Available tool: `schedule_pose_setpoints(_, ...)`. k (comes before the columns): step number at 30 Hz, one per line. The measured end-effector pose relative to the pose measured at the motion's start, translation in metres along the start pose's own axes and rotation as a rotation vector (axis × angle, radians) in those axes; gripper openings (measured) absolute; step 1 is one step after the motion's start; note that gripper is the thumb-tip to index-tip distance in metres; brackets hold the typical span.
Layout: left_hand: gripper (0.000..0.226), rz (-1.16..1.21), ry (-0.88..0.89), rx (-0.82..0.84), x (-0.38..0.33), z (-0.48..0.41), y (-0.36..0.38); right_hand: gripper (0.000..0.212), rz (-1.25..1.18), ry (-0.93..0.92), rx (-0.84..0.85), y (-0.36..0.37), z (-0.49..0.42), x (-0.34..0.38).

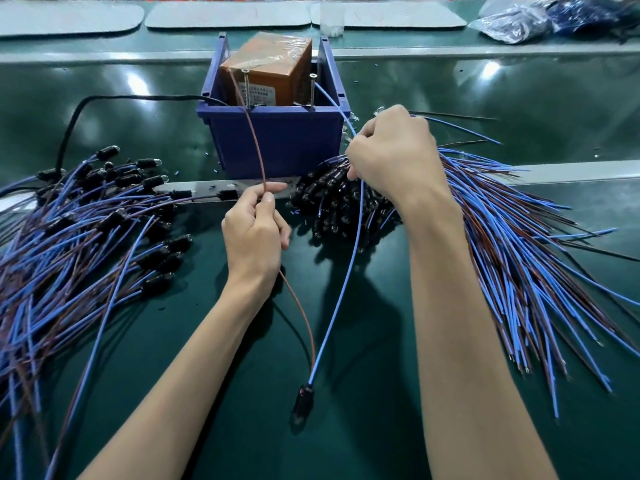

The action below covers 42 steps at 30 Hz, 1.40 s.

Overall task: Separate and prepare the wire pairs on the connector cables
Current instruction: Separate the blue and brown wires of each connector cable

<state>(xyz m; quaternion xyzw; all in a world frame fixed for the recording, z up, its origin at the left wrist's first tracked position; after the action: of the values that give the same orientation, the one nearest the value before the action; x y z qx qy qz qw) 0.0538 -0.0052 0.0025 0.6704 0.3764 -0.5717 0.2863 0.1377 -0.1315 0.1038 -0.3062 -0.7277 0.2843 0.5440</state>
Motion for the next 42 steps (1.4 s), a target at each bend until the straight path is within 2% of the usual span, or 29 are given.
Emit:
schedule_pose_setpoints(10,0.030,0.021,0.030,0.129,-0.002,0.004,0.003,0.024,-0.013,-0.029,0.076,0.002,-0.001,0.002)
schedule_pose_setpoints(17,0.030,0.027,0.030,0.240,-0.003,0.009,0.007,0.031,-0.054,-0.055,0.116,-0.002,0.003,0.004)
schedule_pose_setpoints(42,0.030,0.070,-0.010,0.290,-0.006,0.011,0.006,0.023,-0.072,-0.173,0.187,-0.006,0.007,0.013)
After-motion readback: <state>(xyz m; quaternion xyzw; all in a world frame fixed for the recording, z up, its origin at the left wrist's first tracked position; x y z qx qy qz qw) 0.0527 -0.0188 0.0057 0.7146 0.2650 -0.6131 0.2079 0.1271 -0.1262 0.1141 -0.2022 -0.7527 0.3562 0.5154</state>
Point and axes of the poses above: each hand's wrist, its own z-axis away from the middle knuckle, its own y-axis out of the palm, x = y × z, the point moved 3 cm from there along -z, towards the middle knuckle, and after that the axes turned 12 degrees about -x, right-handed, at the moved point
